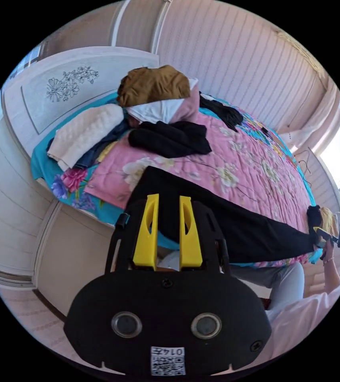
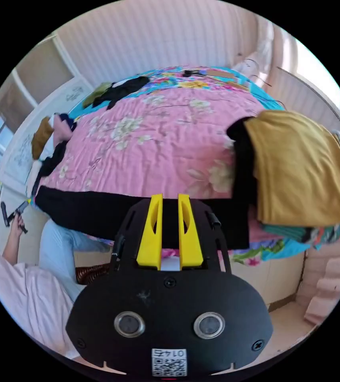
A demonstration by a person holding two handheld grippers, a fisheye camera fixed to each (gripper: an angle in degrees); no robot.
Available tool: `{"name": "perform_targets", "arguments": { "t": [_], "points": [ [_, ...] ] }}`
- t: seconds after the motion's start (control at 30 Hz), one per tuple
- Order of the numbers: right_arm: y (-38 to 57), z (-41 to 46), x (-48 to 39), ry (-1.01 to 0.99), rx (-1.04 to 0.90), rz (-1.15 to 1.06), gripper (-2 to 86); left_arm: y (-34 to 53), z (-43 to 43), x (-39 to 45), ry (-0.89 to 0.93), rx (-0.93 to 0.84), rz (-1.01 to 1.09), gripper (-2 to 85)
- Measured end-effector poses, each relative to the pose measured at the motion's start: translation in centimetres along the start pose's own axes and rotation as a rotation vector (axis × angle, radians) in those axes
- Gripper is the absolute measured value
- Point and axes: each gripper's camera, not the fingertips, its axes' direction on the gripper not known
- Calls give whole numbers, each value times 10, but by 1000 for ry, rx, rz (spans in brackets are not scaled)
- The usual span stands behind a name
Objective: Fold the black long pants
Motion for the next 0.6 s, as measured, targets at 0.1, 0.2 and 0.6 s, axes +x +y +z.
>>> {"name": "perform_targets", "arguments": {
  "t": [0.1,0.2,0.6],
  "points": [
    [-51,29,-83,-63,-71,-298,84,-34,13,-29,-29,-54,-4,106],
    [-84,57,-147,-90,-166,-508,113,-57,45,-47,46,-179,-12,125],
    [-101,101,-231,-71,-490,-842,27,-79,10,-18,33,-195,219,43]
  ]
}}
